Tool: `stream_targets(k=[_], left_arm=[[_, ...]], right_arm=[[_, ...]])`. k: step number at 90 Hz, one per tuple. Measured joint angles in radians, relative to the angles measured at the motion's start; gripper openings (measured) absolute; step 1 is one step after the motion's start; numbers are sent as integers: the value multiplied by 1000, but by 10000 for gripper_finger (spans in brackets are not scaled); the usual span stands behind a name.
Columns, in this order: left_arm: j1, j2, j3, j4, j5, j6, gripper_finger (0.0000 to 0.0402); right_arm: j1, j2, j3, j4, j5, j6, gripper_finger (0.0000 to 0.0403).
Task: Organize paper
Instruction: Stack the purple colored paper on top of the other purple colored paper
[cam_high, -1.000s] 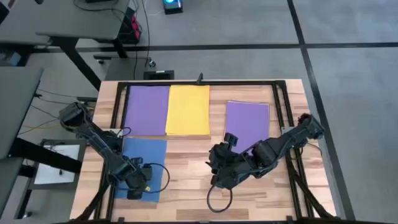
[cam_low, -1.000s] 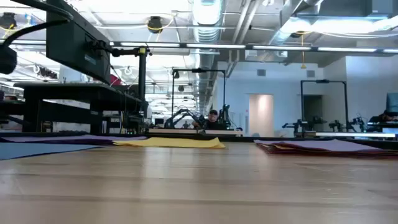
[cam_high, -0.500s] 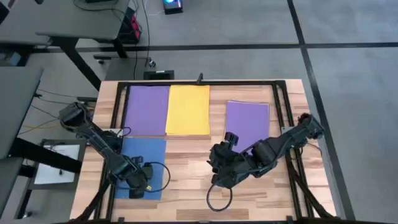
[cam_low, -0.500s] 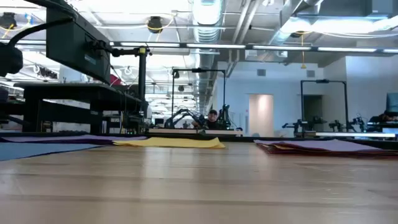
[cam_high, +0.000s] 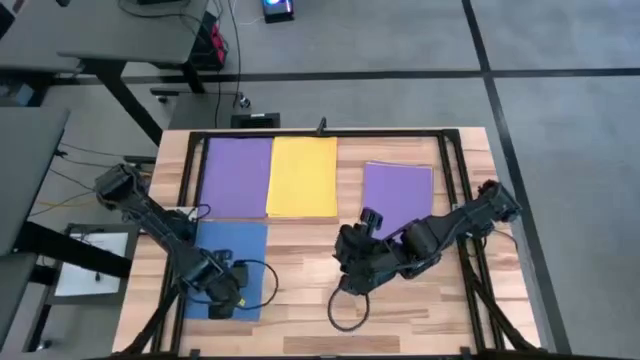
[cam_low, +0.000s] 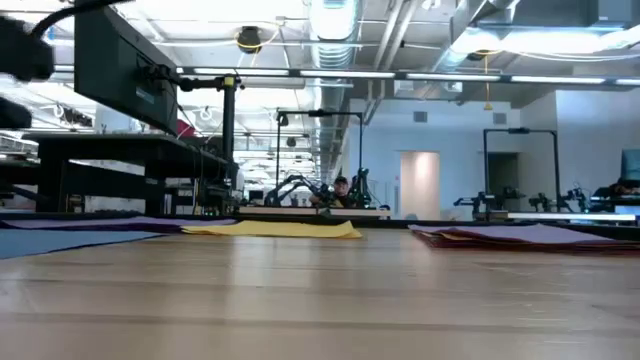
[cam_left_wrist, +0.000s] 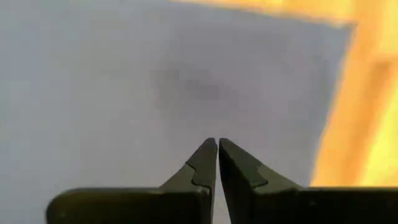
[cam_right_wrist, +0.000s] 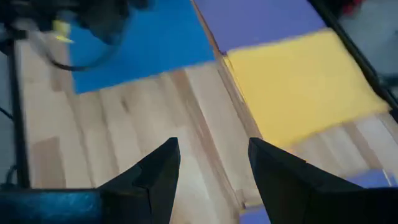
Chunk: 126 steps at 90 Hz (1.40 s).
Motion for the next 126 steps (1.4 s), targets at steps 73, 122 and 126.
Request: stream_targets(k=[73,122,126], left_arm=[[605,-71,113,340,-9,77,82],[597,155,113,675,32,-159,82],[596,159,113,676,32,-159,82]], right_arm=[[-373,-676,-1348,723,-176,58,183],[-357,-520,-1651,1399,-551,5,175],[-333,-512,-1651,1418,-614,5,175]])
